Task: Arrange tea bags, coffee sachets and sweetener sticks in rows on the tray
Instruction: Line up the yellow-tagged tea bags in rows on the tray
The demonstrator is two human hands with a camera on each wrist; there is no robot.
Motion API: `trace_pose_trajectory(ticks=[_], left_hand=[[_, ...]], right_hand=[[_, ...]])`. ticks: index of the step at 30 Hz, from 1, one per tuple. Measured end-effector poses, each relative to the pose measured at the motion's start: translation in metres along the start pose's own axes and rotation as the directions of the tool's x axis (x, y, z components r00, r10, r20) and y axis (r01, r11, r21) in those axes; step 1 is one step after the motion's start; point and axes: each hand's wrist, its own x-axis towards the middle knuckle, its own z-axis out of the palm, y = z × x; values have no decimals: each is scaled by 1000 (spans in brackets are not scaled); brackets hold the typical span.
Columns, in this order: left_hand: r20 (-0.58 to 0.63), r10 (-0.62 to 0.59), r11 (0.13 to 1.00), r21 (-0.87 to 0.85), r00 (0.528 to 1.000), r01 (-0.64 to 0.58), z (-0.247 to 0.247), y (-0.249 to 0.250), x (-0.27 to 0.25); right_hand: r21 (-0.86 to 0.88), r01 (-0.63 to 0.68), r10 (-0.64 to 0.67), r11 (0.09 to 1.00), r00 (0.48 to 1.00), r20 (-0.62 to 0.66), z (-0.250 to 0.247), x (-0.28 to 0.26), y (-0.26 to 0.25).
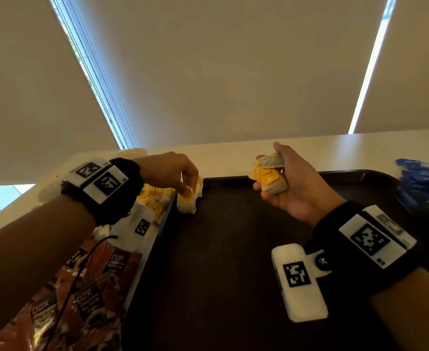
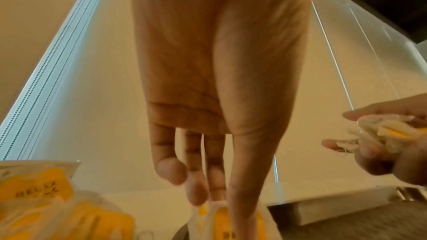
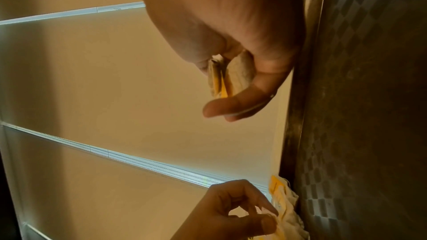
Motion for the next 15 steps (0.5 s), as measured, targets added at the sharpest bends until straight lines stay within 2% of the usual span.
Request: trace_pose_trajectory(ticks=[4,8,11,15], left_hand=[[-75,-41,998,44,996,44,11,-6,6],[-203,37,998,62,979,-24,9,-2,-7],[-130,53,998,20,990,-51,8,7,-20],[-61,42,991,131,997,-33,20,13,-16]], right_hand=[[-8,-7,7,1000,1000,0,0,1,0],[-13,-9,9,1000,1000,0,0,2,0],[-17,-5,5,1000,1000,15,1,1,1],[-27,-3,4,1000,998,65,2,-2,1]])
